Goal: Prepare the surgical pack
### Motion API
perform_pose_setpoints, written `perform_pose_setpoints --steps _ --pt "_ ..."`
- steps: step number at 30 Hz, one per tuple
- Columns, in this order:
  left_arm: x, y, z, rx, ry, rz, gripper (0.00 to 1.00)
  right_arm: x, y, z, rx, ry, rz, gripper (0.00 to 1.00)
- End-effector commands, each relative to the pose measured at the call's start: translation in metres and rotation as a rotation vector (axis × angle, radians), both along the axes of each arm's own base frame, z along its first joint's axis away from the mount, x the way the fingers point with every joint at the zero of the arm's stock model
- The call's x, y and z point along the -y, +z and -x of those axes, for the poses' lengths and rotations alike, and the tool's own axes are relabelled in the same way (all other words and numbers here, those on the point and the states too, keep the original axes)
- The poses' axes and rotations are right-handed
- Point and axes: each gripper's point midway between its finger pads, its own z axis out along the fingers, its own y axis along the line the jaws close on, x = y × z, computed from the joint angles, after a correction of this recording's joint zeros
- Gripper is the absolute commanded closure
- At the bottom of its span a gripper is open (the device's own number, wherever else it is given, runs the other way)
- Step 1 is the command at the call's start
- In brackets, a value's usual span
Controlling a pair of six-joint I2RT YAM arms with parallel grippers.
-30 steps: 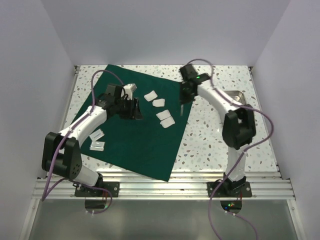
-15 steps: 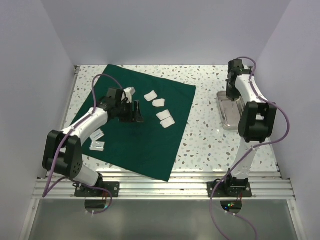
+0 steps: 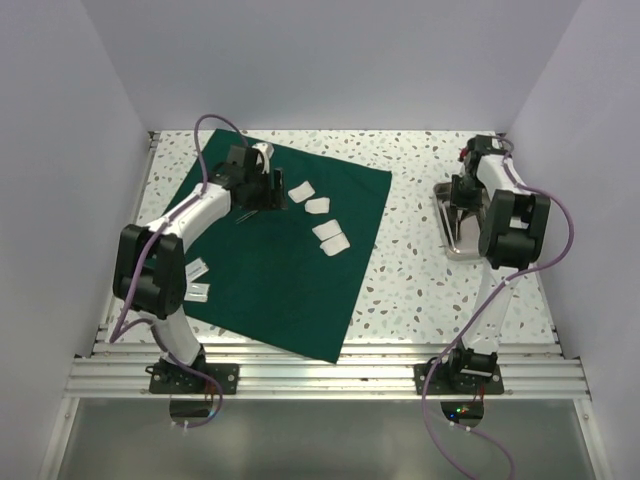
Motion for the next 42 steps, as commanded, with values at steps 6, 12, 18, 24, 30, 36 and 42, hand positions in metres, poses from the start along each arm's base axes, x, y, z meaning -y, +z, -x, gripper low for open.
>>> perform_pose_setpoints --steps 6,12,18,24,30,36,42 --pt "-0.044 -0.011 -0.057 0.116 0.036 -0.308 0.33 0.01 0.061 0.016 0.038 -0.225 0.065 0.5" --pt "-0.068 -0.034 -0.064 0.095 0.016 -0.458 0.41 -0.031 0.102 0.023 0.119 -0.173 0.069 0.45" --pt "-0.075 -0.059 -0.075 0.057 -0.003 -0.516 0.48 -0.099 0.138 0.027 0.211 -0.038 -0.078 0.44" --pt "-0.079 -0.076 -0.079 0.03 -0.027 -0.526 0.59 -0.142 0.151 0.049 0.257 0.049 -0.207 0.44" --pt "-0.08 -0.086 -0.077 0.0 -0.028 -0.52 0.74 -0.156 0.154 0.059 0.278 0.087 -0.243 0.43" --pt "-0.074 -0.078 -0.072 -0.011 -0.012 -0.465 0.89 -0.176 0.155 0.06 0.281 0.129 -0.267 0.43" --pt "-0.072 -0.049 -0.062 -0.085 0.126 -0.396 1.0 -0.233 0.156 0.06 0.277 0.226 -0.376 0.42"
